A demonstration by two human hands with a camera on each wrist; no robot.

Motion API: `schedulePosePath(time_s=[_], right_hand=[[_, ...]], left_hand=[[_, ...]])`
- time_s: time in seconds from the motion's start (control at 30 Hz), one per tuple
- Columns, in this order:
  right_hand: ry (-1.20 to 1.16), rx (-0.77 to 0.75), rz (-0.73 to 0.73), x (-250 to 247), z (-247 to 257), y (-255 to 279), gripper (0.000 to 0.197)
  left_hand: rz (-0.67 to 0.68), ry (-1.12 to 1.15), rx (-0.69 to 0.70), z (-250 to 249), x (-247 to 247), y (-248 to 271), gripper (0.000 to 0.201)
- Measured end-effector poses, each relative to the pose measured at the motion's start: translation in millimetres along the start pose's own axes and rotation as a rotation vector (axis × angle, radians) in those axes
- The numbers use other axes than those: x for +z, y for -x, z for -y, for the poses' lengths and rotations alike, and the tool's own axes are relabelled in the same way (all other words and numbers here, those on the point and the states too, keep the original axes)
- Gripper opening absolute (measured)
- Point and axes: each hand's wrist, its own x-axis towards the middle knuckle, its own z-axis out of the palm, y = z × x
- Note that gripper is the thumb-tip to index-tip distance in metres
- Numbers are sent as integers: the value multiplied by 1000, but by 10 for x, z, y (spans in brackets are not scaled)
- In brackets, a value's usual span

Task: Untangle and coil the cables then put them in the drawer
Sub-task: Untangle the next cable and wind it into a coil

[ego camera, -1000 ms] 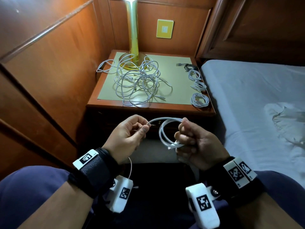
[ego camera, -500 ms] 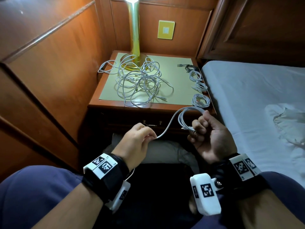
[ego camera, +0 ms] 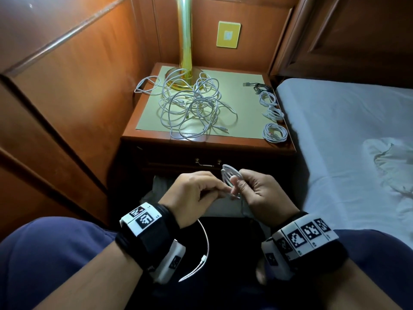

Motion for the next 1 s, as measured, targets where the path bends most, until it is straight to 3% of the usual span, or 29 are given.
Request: schedulePosePath(time_s=[0.07, 0.23, 0.57, 0.7, 0.87, 1.0], right_hand=[[-25, 45, 60, 21, 20, -8, 35], [-156, 114, 83, 47, 66, -40, 40], [-453, 267, 156, 71, 179, -54, 49], [-543, 317, 199, 75, 238, -23, 54], [-774, 393, 188, 57, 327, -18, 45], [-823, 384, 163, 63, 285, -36, 45]], left_hand=[[-67, 34, -40, -5, -31, -13, 5], [-109, 17, -164, -4, -92, -11, 16], [-160, -107, -196, 14, -125, -35, 9], [-206, -32, -291, 62, -131, -37, 20], [-241, 126, -377, 73, -138, -65, 11], [-266, 95, -468, 79, -110, -36, 14]])
